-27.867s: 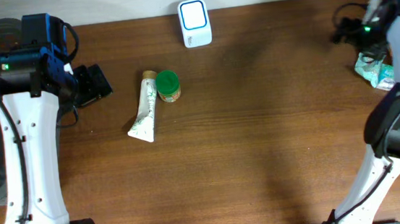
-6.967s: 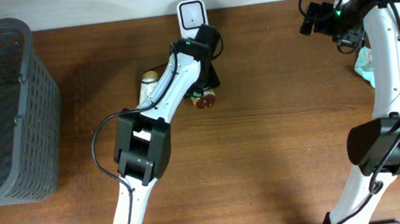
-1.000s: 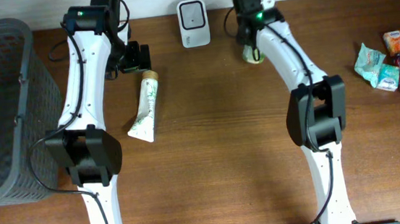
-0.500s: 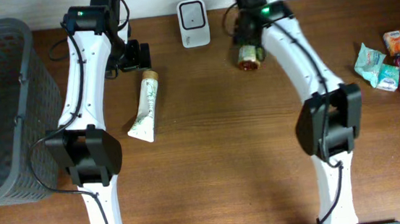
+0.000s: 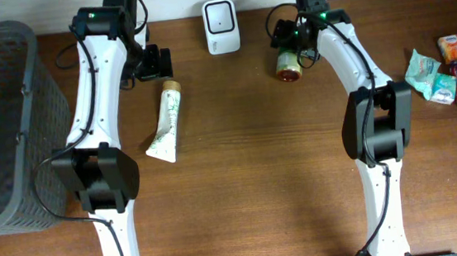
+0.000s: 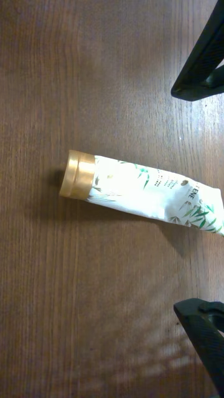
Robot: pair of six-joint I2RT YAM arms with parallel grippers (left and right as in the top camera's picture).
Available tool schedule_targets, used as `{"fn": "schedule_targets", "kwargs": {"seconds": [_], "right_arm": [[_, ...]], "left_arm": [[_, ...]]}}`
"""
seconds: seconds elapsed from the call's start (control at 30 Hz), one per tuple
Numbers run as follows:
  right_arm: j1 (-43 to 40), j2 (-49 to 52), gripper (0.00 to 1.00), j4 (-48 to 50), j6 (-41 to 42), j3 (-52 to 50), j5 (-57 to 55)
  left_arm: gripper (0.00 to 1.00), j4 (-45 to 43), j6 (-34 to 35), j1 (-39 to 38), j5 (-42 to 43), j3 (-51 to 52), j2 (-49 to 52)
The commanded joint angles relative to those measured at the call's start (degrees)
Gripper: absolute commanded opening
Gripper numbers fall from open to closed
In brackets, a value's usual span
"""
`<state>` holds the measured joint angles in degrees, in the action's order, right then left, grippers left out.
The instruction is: Scan the item barcode
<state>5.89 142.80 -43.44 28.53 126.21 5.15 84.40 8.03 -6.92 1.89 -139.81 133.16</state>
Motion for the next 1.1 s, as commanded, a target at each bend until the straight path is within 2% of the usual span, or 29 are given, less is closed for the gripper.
{"fn": "schedule_targets", "kwargs": {"seconds": [0.0,0.1,0.2,0.27,0.37,0.47,0.67,0.77,0.83,0.9,1.0,1.07], "right_arm": [[0.15,2.01,0.85,-0.57,0.2,0.55,-2.91],[0.15,2.86,0.78,-0.74,0.2,0.52,-2.86],[0.15,2.84,0.6,-0.94,-1.9,0.48,-2.84],[0.13,2.12,0.58,-1.49,-3.87,0.52,-2.84],[0.09,-0.87,0.5,-4.39,-4.57,3.23,-2.97],[0.28,-4.26,0.49,-6.43,-4.57,7.1,-10.49],[4.55,-5.11,0.47,-4.63,-4.55,7.45,-40.7],[7.85,-4.66,0.45,-3.69,-4.0,6.14,-43.95],[11.34,-4.66,0.49,-4.81,-2.05,5.35,-49.05],[14.95,-5.38,0.49,-7.45,0.26,5.35,-53.16],[17.94,-5.86,0.49,-13.31,8.26,5.35,-53.46],[19.21,-5.6,0.53,-17.22,18.36,3.98,-52.57]], "left_arm": [[0.99,0.04,0.52,0.44,-0.2,0.22,-0.92],[0.99,0.04,0.52,0.44,-0.2,0.22,-0.92],[0.99,0.02,0.52,0.44,-0.22,0.22,-0.92],[0.99,-0.07,0.52,0.44,-0.22,0.22,-0.92],[0.99,-0.42,0.52,0.44,-0.22,0.22,-0.92],[0.99,-0.37,0.52,0.44,-0.22,0.22,-0.92],[0.99,-0.81,0.52,0.44,-0.22,0.22,-0.92],[0.99,-1.88,0.52,0.44,-0.2,0.22,-0.92],[0.99,-2.12,0.52,0.44,-0.22,0.22,-0.92],[0.99,-2.14,0.52,0.37,-0.17,0.22,-0.92],[0.99,-2.32,0.5,0.28,-0.2,0.22,-0.92],[0.99,-2.51,0.5,0.28,-0.22,0.22,-0.92]]}}
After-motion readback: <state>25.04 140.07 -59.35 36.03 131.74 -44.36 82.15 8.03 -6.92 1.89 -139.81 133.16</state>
